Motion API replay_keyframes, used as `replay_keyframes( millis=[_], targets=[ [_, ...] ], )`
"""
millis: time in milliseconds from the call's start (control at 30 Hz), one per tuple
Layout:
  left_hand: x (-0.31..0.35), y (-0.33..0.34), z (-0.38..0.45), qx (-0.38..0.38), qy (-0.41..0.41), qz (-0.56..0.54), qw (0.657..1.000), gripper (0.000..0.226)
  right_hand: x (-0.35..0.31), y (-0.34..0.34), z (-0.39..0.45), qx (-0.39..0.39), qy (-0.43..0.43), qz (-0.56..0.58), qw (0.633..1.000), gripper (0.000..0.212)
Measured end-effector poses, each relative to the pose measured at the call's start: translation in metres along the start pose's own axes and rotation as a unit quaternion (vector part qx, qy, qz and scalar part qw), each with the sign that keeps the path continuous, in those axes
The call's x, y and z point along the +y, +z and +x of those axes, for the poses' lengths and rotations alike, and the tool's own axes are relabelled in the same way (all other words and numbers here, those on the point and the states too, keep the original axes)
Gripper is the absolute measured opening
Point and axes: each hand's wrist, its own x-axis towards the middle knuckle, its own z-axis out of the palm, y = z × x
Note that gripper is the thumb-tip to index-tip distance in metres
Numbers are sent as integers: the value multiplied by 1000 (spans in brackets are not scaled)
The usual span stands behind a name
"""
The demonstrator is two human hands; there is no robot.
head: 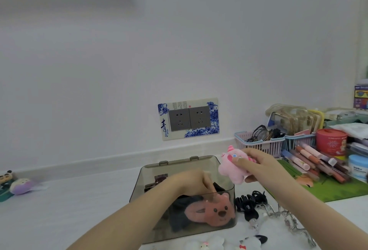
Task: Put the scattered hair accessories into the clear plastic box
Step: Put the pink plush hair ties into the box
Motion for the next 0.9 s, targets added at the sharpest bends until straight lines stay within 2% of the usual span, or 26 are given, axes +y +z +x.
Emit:
replay_keyframes(
  millis=[200, 367, 433, 533, 667, 833, 900],
  targets=[
    [-5, -14, -28, 68, -21, -176, 982, 20, -9, 10, 3, -13, -1, -25, 1000, 13],
    [-12, -27, -39, 164, -36, -210, 963, 21, -13, 22, 15, 16, -18, -129, 991, 23],
    [-16, -33, -41, 204, -40, -216, 954, 24, -17, 29, 20, 8, -34, -204, 978, 22],
    [-24, -37, -41, 215, -53, -215, 951, 27, -20, 41, 31, -25, -45, -283, 958, 24],
    [-35, -39, -41, 195, -72, -195, 958, 24, -28, 53, 47, -93, -46, -280, 954, 25],
    [-51, -48, -44, 220, -96, -306, 921, 20, -36, 81, 65, -189, -53, -288, 937, 27],
    [-56, -49, -44, 218, -93, -288, 928, 19, -34, 93, 74, -231, -34, -287, 929, 28]
  ],
)
